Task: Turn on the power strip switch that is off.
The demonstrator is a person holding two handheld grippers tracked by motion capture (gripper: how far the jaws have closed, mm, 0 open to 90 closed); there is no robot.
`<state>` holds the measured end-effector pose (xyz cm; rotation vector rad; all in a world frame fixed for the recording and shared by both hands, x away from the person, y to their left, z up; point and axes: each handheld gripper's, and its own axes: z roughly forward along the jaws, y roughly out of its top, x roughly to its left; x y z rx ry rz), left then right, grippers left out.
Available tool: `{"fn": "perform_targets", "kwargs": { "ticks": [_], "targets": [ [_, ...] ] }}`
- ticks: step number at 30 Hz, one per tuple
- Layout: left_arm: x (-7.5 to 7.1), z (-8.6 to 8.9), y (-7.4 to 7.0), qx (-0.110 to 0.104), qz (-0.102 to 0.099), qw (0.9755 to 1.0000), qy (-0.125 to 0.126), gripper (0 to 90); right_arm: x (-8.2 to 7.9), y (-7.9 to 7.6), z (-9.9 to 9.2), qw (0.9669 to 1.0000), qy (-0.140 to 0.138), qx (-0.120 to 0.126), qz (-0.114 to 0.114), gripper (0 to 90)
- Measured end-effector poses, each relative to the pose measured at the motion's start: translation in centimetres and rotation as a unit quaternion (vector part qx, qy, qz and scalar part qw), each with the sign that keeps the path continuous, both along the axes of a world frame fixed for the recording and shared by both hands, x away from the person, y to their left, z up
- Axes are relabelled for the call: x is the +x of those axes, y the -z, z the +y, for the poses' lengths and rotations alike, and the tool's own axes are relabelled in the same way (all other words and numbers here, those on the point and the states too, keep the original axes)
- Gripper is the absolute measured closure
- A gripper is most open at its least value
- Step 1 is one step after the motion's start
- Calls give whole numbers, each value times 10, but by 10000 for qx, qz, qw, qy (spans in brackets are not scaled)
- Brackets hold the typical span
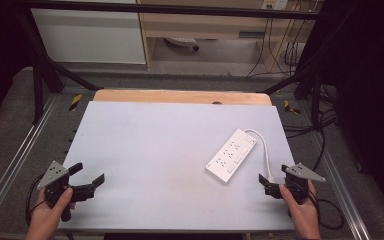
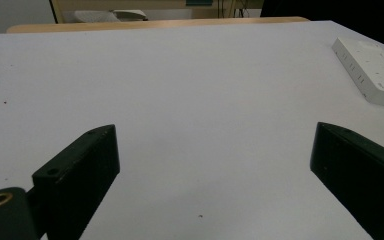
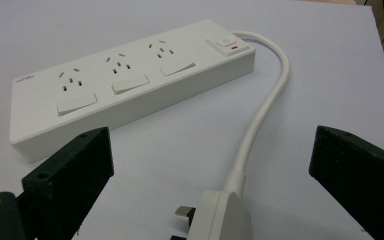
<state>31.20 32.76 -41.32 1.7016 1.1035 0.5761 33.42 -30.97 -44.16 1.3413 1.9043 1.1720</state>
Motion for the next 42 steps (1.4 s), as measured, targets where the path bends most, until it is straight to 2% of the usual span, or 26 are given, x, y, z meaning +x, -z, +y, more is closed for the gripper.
{"fn": "perform_targets", "kwargs": {
  "ticks": [4,10,23,25,32,38,42],
  "targets": [
    [1,0,0,19,10,10000,21,56,0,-2,2,9999,-49,19,124,43],
    [1,-2,1,50,46,10000,55,57,0,-6,6,9998,-100,-22,191,36],
    [1,-4,2,149,72,9998,124,56,0,-11,10,9997,-161,-7,168,33],
    [1,-4,2,166,81,9997,138,57,0,-12,10,9993,-224,31,281,32],
    [1,-5,3,194,102,9996,157,57,0,-15,12,9994,-239,57,228,37],
    [1,-4,3,189,111,9996,150,57,-1,-21,10,9993,-217,266,119,39],
    [1,-4,4,192,120,9996,158,57,-1,-23,11,9995,-209,222,77,34]
  ]
}}
